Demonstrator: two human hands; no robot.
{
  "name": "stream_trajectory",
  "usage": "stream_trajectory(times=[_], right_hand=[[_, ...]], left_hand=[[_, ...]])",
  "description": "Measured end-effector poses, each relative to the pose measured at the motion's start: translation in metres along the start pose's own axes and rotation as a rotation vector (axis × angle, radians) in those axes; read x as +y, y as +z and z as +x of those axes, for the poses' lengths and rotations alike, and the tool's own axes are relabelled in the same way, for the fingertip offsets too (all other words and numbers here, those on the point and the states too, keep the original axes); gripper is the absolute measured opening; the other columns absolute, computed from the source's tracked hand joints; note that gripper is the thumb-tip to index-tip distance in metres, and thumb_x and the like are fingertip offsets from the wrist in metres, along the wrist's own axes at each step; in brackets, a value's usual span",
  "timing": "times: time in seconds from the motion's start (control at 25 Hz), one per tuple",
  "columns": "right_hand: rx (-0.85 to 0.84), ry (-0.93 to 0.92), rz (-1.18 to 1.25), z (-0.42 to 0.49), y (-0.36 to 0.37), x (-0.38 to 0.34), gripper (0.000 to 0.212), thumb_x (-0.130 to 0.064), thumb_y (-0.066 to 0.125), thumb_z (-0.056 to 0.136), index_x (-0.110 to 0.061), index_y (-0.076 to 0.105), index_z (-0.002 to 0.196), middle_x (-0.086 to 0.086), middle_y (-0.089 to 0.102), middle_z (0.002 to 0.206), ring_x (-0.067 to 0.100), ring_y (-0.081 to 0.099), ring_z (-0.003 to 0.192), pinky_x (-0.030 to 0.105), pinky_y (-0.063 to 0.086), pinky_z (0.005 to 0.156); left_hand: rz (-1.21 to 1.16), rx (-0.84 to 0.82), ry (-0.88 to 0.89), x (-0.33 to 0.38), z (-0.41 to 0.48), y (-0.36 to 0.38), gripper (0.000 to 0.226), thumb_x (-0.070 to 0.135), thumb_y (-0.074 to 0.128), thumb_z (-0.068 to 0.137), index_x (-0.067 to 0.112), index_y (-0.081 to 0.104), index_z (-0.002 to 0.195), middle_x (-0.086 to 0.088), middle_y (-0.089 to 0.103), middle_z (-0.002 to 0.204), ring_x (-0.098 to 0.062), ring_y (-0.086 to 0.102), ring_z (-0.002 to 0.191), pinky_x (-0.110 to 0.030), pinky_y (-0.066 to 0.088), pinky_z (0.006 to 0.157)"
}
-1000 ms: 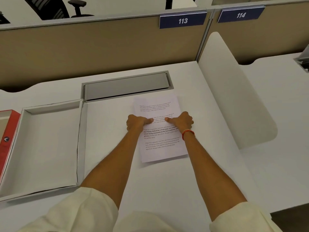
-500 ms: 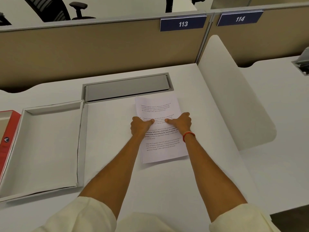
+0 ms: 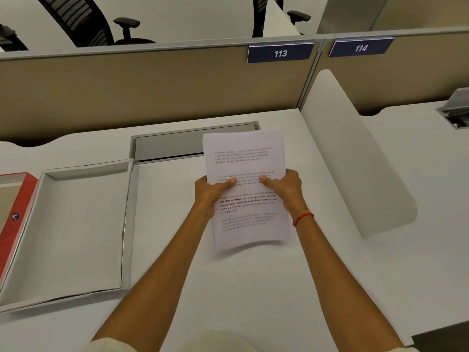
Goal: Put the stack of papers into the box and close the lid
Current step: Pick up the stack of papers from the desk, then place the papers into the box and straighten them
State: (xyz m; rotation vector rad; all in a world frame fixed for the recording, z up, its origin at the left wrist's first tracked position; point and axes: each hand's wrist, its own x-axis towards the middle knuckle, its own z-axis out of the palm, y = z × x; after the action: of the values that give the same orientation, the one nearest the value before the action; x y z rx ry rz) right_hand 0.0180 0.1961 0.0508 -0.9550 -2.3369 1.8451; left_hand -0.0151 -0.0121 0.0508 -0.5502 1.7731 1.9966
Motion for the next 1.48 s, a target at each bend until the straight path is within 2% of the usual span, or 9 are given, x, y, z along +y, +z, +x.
stream_trajectory(times=[0.16,0.32,0.48,0.6,0.76,0.92,1.16,1.32,1.48], right_hand=[[0.064,-0.175,0.073,-0.003,-0.004,-0.037,0.060,-0.029,0.086,0.071,-0.009,0.060,0.121,0.009,0.071,0.113,0.025,0.072,0.096,0.042,0.063,0.080],[0.071,-0.323,0.189,-0.012,-0.003,-0.042,0.062,-0.026,0.085,0.073,-0.013,0.056,0.126,0.006,0.069,0.114,0.024,0.070,0.101,0.040,0.064,0.080],[0.052,-0.388,0.261,-0.016,-0.004,-0.033,0.061,-0.025,0.084,0.074,-0.015,0.056,0.127,0.006,0.069,0.114,0.023,0.069,0.105,0.042,0.063,0.082],[0.041,-0.407,0.248,-0.020,-0.004,-0.022,0.059,-0.023,0.083,0.076,-0.015,0.056,0.129,0.006,0.069,0.115,0.023,0.068,0.107,0.042,0.062,0.084],[0.008,-0.393,0.232,-0.021,-0.003,-0.009,0.058,-0.020,0.082,0.077,-0.014,0.056,0.128,0.008,0.068,0.115,0.024,0.068,0.107,0.046,0.060,0.087],[-0.066,-0.364,0.178,-0.018,-0.007,-0.007,0.064,-0.016,0.087,0.071,-0.012,0.057,0.128,0.007,0.069,0.115,0.017,0.068,0.105,0.046,0.060,0.087],[-0.080,-0.399,0.174,-0.019,-0.013,-0.011,0.057,-0.017,0.085,0.074,-0.032,0.058,0.121,-0.015,0.069,0.106,0.008,0.069,0.097,0.026,0.060,0.082],[-0.066,-0.389,0.182,-0.018,-0.008,-0.009,0.054,-0.018,0.082,0.078,-0.020,0.058,0.126,-0.013,0.069,0.106,0.008,0.070,0.096,0.027,0.060,0.082],[-0.054,-0.375,0.198,-0.020,-0.005,-0.003,0.044,-0.019,0.080,0.080,-0.029,0.061,0.118,-0.012,0.070,0.106,0.000,0.071,0.094,0.025,0.062,0.080]], left_hand=[[0.030,0.015,0.253,0.034,-0.008,0.012,0.046,0.021,0.091,0.062,0.022,0.067,0.101,-0.004,0.076,0.103,-0.026,0.076,0.085,-0.040,0.064,0.066],[0.093,0.018,0.486,0.048,-0.012,0.013,0.050,0.023,0.089,0.066,0.027,0.065,0.109,0.009,0.071,0.101,-0.016,0.071,0.090,-0.019,0.061,0.061],[0.124,-0.018,0.613,0.044,-0.014,0.007,0.047,0.023,0.087,0.068,0.033,0.065,0.108,0.022,0.072,0.094,-0.002,0.071,0.087,-0.011,0.055,0.060],[0.151,-0.029,0.608,0.030,-0.014,0.003,0.044,0.023,0.086,0.071,0.037,0.064,0.106,0.028,0.071,0.091,0.005,0.070,0.088,-0.011,0.057,0.064],[0.169,-0.030,0.584,0.017,-0.010,-0.002,0.044,0.028,0.084,0.071,0.042,0.063,0.107,0.022,0.071,0.100,-0.008,0.072,0.090,-0.018,0.058,0.071],[0.227,-0.084,0.574,0.016,-0.003,-0.011,0.059,0.032,0.087,0.063,0.034,0.061,0.116,0.015,0.070,0.106,-0.013,0.069,0.096,-0.021,0.059,0.072],[0.216,-0.091,0.582,0.011,-0.002,-0.012,0.069,0.030,0.085,0.067,0.025,0.054,0.129,0.013,0.068,0.113,-0.015,0.068,0.101,-0.018,0.058,0.072],[0.171,-0.085,0.541,0.009,-0.001,-0.010,0.066,0.027,0.082,0.071,0.022,0.054,0.131,0.001,0.068,0.121,-0.021,0.067,0.104,-0.032,0.059,0.082],[0.150,-0.083,0.518,0.004,0.000,-0.011,0.061,0.022,0.080,0.076,0.022,0.054,0.131,-0.001,0.068,0.122,-0.022,0.067,0.106,-0.037,0.058,0.085]])
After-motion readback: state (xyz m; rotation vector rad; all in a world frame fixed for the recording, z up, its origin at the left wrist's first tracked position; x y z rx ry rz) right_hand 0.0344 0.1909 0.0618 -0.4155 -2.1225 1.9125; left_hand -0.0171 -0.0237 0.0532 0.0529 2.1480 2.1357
